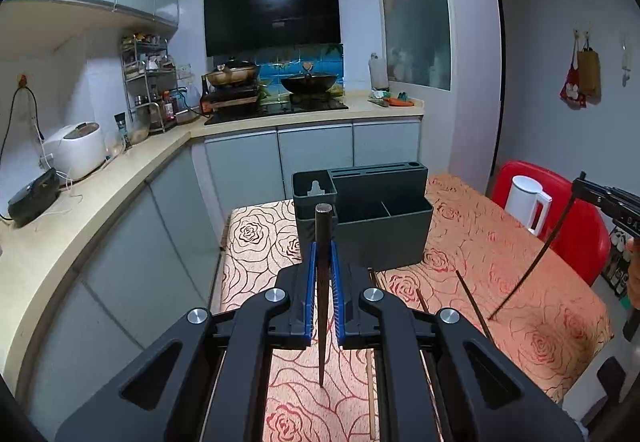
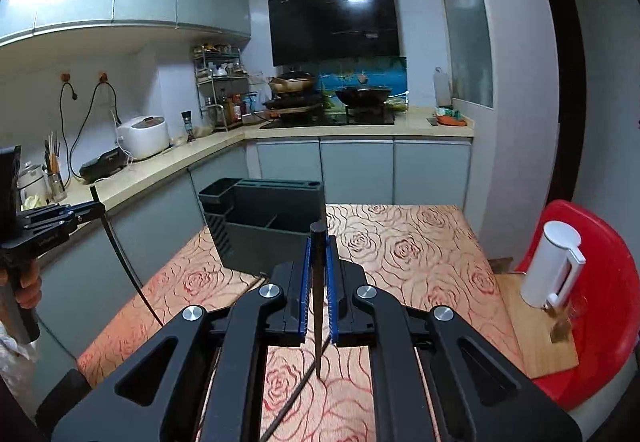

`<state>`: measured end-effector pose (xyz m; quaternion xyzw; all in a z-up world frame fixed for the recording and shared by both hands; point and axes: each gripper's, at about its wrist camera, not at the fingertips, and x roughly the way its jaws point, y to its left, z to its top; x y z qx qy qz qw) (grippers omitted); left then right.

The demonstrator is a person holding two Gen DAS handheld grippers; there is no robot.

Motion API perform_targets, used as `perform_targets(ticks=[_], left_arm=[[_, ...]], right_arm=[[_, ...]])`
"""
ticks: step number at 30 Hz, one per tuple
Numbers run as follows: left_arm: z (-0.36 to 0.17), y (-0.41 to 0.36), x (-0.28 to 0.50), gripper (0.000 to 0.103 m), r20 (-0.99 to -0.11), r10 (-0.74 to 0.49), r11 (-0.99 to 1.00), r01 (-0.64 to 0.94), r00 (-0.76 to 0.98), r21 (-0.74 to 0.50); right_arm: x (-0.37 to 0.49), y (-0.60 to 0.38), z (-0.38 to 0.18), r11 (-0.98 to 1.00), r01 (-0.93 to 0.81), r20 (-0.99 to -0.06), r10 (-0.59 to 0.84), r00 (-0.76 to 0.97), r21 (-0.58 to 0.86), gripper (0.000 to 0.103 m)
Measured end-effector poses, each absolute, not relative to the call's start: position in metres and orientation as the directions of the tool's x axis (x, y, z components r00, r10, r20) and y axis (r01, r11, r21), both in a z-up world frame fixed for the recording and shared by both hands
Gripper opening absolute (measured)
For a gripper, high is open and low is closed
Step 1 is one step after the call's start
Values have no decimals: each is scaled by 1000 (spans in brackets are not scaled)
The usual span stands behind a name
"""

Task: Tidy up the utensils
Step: 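Lift both held chopsticks and carry them over the black caddy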

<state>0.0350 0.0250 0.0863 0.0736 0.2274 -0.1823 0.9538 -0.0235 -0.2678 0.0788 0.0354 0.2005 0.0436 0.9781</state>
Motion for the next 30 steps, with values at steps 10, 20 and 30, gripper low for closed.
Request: perform_targets(ticks=[10,20,30], left_arm=[[97,20,58,7,-484,-336,913,406,808,43],[153,-5,92,7,-421,-393,898,440,817,16],[190,-38,145,7,-354,-397,909,415,847,-26]], right_arm=[[7,-266,102,992,-85,-382,114,917,90,8],[46,-257,147,990,-107,-322,130,938,87,8],[90,-247,176,990,-109,-264,128,956,84,8]])
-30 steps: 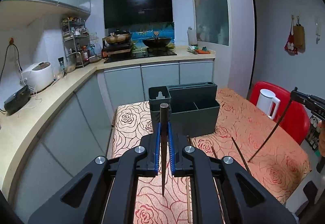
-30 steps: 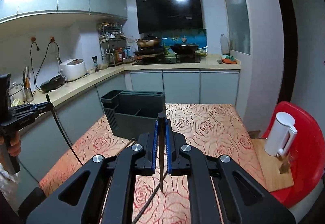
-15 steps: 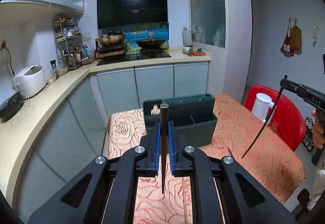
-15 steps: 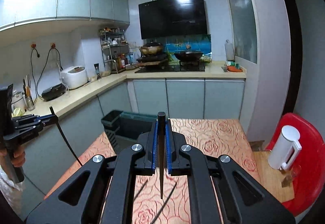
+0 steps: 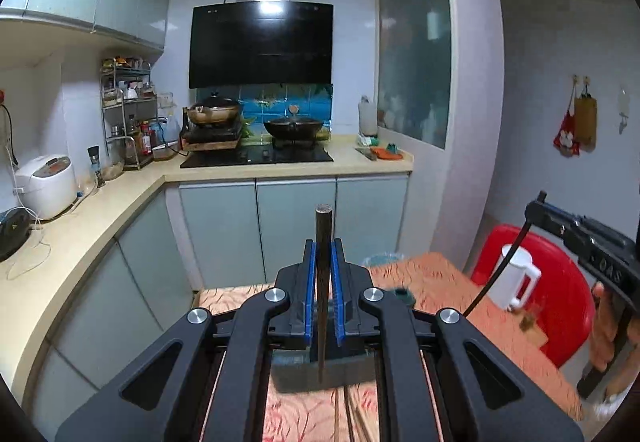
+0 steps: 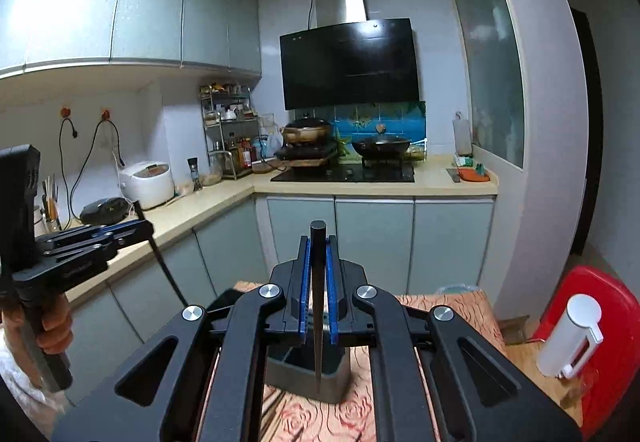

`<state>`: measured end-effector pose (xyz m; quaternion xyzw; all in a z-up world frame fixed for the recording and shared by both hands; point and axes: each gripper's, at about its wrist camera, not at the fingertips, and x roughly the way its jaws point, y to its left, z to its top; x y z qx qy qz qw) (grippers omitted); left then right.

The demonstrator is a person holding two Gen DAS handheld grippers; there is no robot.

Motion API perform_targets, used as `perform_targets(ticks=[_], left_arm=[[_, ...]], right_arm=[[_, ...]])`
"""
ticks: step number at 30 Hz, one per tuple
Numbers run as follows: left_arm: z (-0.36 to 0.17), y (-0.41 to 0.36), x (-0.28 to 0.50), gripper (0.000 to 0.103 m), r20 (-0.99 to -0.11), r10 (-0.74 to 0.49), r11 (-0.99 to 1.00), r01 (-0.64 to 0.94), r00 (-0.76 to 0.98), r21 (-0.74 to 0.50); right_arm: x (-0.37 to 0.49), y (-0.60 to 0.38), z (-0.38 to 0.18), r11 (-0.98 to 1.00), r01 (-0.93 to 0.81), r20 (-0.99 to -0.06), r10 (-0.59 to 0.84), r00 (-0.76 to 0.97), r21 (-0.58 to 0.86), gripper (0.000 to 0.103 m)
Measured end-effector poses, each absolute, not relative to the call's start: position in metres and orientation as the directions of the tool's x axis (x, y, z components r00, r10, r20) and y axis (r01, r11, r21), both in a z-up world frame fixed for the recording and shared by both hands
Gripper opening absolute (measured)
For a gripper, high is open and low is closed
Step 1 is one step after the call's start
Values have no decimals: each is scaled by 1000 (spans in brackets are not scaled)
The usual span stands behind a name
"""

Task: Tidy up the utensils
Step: 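Lift both held chopsticks and carry them over the black caddy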

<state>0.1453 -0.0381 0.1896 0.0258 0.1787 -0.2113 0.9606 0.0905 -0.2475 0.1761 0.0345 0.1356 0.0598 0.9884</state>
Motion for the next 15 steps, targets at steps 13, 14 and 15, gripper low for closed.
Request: perform_targets(ticks=[13,14,15], left_arm=[[157,-70,204,7,-373,-368,926,373,852,-63],[150,-70,207,7,-385,-365,927,371,848,-61],[142,-71,210,7,-401,-361,927,370,842,-59]], right_arm=[[153,-240,153,997,-54,-308,71,949,62,8],[157,-242,146,996,-52,-325,71,943,67,8],[159,-243,142,996,-53,-336,73,939,70,8]])
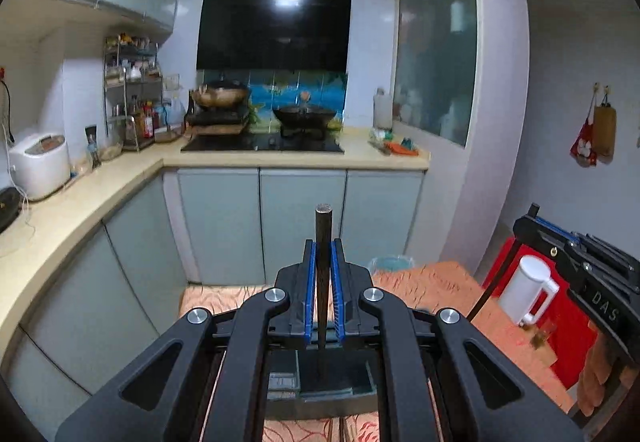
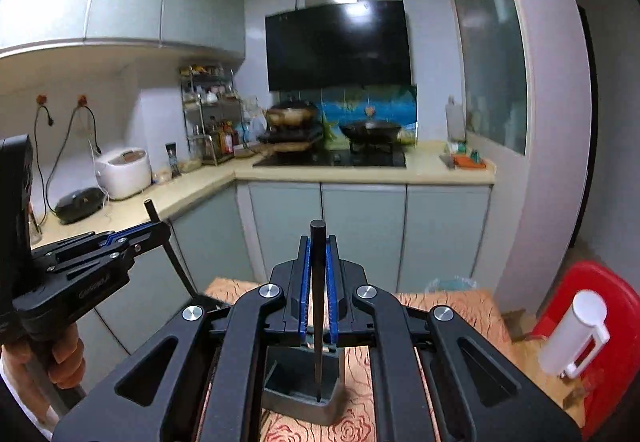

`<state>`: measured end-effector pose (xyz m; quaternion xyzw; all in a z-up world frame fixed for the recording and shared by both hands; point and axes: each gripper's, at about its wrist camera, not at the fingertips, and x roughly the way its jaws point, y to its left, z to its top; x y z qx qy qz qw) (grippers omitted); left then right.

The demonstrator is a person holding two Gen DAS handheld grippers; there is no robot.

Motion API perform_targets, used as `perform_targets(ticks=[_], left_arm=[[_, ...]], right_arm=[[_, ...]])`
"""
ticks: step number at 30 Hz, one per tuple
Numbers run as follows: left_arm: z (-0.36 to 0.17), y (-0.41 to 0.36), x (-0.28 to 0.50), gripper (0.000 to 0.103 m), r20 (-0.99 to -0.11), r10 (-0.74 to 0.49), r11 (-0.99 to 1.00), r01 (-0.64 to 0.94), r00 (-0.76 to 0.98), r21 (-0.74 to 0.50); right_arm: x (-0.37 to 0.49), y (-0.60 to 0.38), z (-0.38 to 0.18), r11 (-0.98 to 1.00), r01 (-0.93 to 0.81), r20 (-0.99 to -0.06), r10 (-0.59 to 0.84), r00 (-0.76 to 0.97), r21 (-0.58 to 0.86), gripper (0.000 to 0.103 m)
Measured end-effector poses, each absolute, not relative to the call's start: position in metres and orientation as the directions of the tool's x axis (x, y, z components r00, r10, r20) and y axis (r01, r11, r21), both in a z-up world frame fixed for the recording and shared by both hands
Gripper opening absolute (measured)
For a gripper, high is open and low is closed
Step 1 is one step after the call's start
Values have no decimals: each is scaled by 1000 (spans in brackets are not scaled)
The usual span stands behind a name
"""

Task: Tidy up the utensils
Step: 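Lift both held chopsticks and carry them over the black caddy, then open both tools to drop the chopsticks into the black caddy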

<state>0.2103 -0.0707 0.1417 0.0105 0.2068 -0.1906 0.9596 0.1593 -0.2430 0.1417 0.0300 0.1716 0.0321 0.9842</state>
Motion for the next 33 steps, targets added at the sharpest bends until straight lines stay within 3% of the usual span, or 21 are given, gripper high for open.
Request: perform_targets(ticks=[11,12,13,14,15,16,26,33], left_arm=[[99,-67,213,8,-468,-350,927,373,811,-46],[98,-66,212,9,-473,-357,924,379,806,-52],[98,-65,212,15,-476,-362,922,383,801,-57],[98,-65,210,28,-478,-366,920,386,799,-59],[98,-63,207,33,-471,-362,922,382,804,-56],[100,-63,206,43,-466,-358,924,379,809,-53],[110,-38,183,75,-434,-357,928,366,827,-66],[97,-21,160,78,-444,-336,935,353,831,-46]], right_arm=[[165,-240,104,994,-61,-419,92,903,85,9],[164,-240,103,994,-61,-421,92,902,86,13],[165,-241,103,995,-57,-421,88,903,86,24],[164,-241,102,995,-49,-419,80,904,84,34],[162,-242,102,996,-34,-411,67,909,87,50],[159,-243,103,995,-20,-400,56,915,94,58],[133,-248,120,998,-20,-353,41,935,63,58],[110,-257,117,998,-22,-355,41,934,56,59]])
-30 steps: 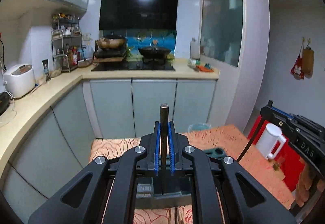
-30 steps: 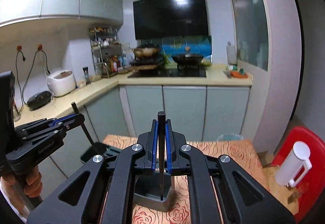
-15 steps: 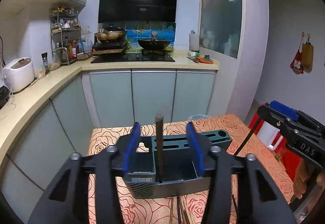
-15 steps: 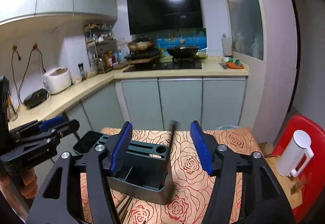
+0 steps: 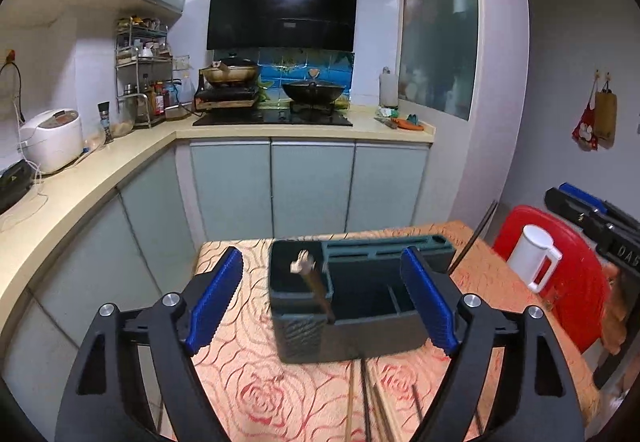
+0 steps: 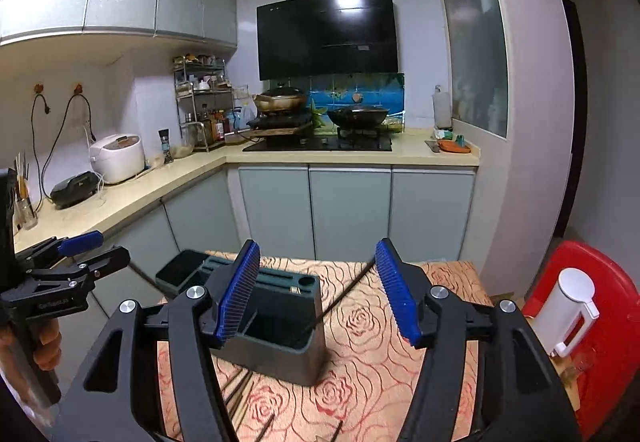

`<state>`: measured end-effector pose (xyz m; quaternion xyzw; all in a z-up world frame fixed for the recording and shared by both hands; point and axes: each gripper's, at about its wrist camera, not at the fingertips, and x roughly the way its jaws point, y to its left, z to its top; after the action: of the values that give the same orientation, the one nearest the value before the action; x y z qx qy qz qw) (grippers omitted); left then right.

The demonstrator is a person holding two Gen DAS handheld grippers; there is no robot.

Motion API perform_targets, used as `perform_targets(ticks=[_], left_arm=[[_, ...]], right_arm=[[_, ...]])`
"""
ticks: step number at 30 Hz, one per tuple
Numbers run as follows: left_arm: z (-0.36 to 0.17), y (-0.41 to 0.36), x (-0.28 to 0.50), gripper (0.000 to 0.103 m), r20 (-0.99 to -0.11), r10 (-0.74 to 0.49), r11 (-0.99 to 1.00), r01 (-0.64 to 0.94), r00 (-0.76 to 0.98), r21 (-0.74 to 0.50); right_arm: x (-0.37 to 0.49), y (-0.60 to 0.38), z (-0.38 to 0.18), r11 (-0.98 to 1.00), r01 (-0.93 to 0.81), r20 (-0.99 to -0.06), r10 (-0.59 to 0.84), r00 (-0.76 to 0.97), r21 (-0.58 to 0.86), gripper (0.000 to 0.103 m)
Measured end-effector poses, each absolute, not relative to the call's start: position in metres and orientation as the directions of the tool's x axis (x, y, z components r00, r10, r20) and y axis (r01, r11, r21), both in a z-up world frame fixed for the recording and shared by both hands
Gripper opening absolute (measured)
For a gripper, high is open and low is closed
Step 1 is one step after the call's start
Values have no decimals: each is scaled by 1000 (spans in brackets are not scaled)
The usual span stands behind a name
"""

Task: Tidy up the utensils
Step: 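Open both tools to drop the chopsticks into the black caddy, then grasp a light wooden chopstick with the left tool while the right tool grasps a dark chopstick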

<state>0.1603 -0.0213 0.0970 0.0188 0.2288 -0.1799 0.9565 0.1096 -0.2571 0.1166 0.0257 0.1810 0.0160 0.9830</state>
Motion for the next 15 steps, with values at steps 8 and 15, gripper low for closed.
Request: perform_targets(ticks=[8,15], left_arm=[[67,-6,130,78,-476,-300,945,326,826,-29],[15,8,97,78,-557,-274,948,318,784,-18]], right_arm=[[77,-269,84,997,-8,-400,39,916,80,59],[40,-273,29,996,17,-485,27,874,86,60]])
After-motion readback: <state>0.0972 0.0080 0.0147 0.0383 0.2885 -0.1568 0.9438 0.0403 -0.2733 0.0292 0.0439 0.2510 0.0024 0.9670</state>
